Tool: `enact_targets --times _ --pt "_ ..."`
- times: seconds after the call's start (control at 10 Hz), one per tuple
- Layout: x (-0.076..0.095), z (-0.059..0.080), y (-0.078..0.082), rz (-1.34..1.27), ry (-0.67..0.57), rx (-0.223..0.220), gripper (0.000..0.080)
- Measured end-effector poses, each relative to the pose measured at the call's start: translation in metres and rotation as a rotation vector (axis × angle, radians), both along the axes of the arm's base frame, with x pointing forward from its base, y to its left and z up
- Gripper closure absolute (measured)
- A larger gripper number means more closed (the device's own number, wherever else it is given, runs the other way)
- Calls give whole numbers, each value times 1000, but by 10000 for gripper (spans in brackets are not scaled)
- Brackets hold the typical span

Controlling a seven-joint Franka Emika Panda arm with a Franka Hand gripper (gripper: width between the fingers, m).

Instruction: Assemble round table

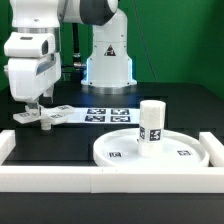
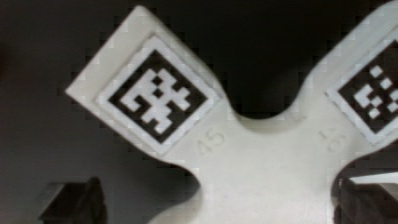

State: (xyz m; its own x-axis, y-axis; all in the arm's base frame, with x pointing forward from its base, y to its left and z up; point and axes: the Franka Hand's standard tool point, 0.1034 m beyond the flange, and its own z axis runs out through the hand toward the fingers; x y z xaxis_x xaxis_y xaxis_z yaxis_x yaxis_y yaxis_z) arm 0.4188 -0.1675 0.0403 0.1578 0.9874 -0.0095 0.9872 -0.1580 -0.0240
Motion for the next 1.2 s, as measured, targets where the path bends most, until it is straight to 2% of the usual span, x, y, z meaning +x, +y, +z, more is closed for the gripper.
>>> enact_targets --times 1.2 --pt "-10 -13 3 -1 29 9 150"
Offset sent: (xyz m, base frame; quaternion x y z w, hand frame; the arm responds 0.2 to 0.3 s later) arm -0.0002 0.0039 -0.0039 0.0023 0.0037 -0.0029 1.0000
